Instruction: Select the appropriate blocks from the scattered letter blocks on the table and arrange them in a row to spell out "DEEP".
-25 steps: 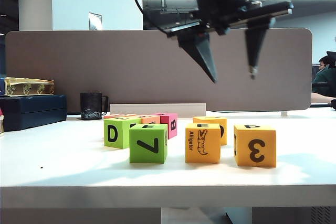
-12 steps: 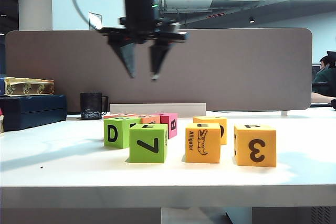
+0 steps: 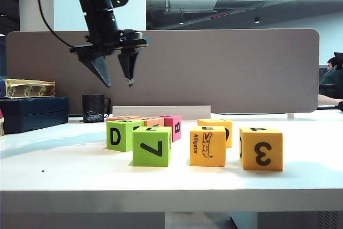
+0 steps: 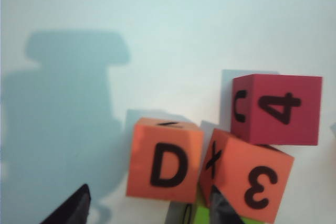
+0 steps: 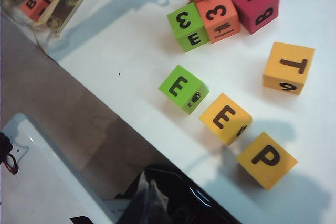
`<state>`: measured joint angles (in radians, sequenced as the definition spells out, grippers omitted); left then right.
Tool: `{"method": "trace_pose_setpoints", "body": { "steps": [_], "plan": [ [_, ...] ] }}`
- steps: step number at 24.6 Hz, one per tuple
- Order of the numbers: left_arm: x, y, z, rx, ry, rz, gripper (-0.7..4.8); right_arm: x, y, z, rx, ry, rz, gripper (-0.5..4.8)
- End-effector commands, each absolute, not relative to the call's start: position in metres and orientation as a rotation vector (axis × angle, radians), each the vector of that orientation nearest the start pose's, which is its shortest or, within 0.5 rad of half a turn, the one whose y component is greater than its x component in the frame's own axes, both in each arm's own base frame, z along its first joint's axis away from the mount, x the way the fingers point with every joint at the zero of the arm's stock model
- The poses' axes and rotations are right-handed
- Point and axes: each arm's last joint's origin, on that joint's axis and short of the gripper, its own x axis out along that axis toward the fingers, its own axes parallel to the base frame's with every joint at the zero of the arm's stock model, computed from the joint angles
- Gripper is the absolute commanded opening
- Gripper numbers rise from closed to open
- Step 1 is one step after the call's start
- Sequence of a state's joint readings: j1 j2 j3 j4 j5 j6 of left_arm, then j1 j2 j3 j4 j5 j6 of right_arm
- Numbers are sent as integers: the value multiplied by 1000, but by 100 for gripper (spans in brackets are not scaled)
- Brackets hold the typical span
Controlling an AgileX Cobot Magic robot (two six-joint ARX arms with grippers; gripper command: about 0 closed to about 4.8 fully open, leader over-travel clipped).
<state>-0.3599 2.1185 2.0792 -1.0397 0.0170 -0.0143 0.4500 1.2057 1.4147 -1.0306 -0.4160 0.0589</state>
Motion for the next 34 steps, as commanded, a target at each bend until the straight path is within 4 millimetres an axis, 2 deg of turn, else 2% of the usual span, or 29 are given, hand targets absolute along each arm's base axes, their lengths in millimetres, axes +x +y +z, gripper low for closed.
{"method": "trace_pose_setpoints", "body": {
  "steps": [1, 2, 9, 16, 17, 19, 20, 28, 34],
  "plan": [
    [428, -163, 286, 227, 1038, -382, 352, 192, 113, 389, 28, 872, 822, -1],
    [431, -164, 281, 229, 1047, -381, 375, 194, 114, 388, 27, 878, 823, -1],
    [442, -168, 244, 266, 1132, -391, 374, 193, 114, 388, 27, 883, 822, -1],
    [445, -169, 230, 274, 1170, -384, 368, 193, 114, 388, 27, 881, 821, -1],
    [446, -169, 228, 275, 1176, -383, 346, 193, 114, 388, 25, 881, 819, -1],
    [445, -169, 226, 277, 1187, -383, 293, 193, 114, 388, 25, 881, 819, -1],
    [445, -169, 226, 278, 1188, -383, 286, 193, 114, 388, 25, 881, 819, -1],
    [442, -168, 229, 280, 1216, -379, 271, 194, 114, 388, 25, 881, 818, -1],
    [432, -162, 250, 317, 1208, -326, 271, 194, 114, 388, 25, 878, 819, -1]
  ]
}}
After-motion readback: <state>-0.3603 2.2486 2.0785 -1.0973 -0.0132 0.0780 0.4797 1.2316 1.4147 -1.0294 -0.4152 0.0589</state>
